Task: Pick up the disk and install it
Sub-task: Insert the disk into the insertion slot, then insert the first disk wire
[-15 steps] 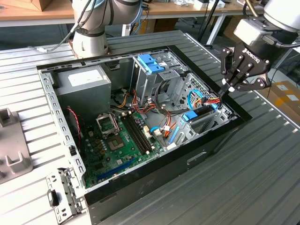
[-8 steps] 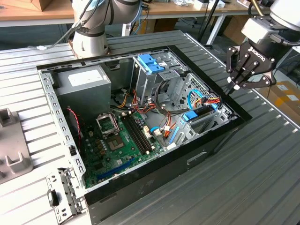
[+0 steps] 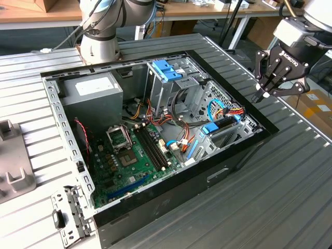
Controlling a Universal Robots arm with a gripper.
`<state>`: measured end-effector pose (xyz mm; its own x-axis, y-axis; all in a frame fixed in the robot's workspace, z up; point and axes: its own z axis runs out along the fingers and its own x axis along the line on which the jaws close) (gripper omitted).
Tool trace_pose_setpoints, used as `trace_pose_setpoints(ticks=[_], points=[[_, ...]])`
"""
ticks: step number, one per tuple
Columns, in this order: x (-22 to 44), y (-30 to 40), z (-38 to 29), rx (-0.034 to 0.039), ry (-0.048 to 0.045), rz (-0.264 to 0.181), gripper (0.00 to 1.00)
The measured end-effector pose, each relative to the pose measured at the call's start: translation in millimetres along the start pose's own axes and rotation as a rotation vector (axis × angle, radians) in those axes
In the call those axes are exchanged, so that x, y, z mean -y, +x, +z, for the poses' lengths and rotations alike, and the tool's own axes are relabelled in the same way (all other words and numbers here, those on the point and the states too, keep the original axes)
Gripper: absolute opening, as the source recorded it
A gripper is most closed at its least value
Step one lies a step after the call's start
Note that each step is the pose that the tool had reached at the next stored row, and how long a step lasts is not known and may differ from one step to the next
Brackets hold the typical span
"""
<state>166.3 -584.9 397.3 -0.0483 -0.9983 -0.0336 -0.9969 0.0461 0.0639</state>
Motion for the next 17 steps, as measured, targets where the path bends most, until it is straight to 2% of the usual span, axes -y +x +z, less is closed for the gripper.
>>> trace_pose_setpoints(ticks=[10, 14, 17], points=[[0.1, 0.0, 0.0, -0.0001, 0.0000, -0.002, 0.10], [0.2, 0.0, 0.0, -0.0023, -0.0012, -0.037, 0.10], [0.2, 0.0, 0.0, -0.0026, -0.0014, -0.041, 0.10]])
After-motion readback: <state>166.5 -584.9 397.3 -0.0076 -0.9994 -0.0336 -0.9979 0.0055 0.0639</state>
